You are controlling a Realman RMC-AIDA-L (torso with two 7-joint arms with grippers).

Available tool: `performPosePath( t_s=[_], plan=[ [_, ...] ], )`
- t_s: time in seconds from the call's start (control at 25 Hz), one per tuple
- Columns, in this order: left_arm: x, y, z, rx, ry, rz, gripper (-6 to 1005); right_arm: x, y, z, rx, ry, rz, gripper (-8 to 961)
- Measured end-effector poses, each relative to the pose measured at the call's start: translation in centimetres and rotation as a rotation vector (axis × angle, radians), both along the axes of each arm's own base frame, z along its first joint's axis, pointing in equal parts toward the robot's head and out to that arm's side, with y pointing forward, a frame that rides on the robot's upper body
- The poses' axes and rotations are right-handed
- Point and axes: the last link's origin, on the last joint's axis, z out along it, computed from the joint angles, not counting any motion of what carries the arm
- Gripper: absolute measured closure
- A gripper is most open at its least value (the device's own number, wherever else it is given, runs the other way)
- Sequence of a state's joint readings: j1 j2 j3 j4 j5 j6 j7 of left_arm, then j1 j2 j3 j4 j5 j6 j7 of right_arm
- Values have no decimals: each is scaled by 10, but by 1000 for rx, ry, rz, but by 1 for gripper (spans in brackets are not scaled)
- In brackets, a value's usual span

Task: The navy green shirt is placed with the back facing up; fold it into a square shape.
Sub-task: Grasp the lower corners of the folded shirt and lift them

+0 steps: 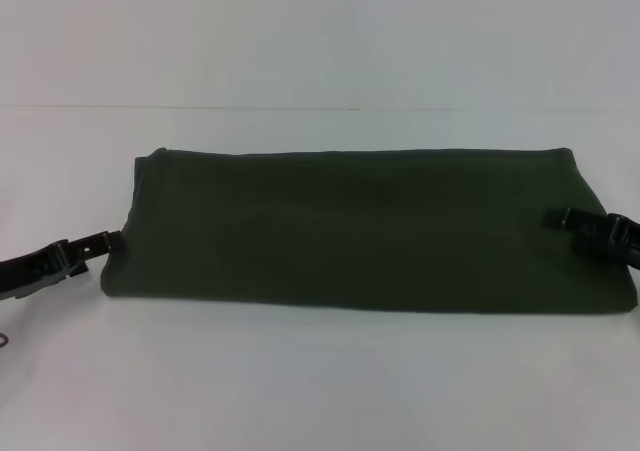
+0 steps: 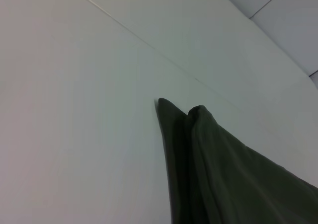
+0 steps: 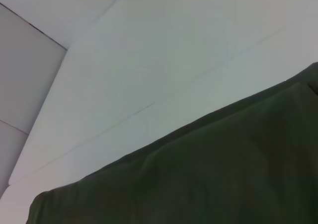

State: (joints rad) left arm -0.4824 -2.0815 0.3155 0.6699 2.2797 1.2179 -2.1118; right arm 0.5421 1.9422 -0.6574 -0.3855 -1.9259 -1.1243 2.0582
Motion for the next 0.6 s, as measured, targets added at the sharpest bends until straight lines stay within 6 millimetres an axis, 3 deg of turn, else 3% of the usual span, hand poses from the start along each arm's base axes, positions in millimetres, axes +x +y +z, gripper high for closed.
performPosePath(
  t_s=[0.6],
  plan=[
    [11,3,-17,-61,-11,-40,139,-1,-1,-3,-9,0,2,79]
  ],
)
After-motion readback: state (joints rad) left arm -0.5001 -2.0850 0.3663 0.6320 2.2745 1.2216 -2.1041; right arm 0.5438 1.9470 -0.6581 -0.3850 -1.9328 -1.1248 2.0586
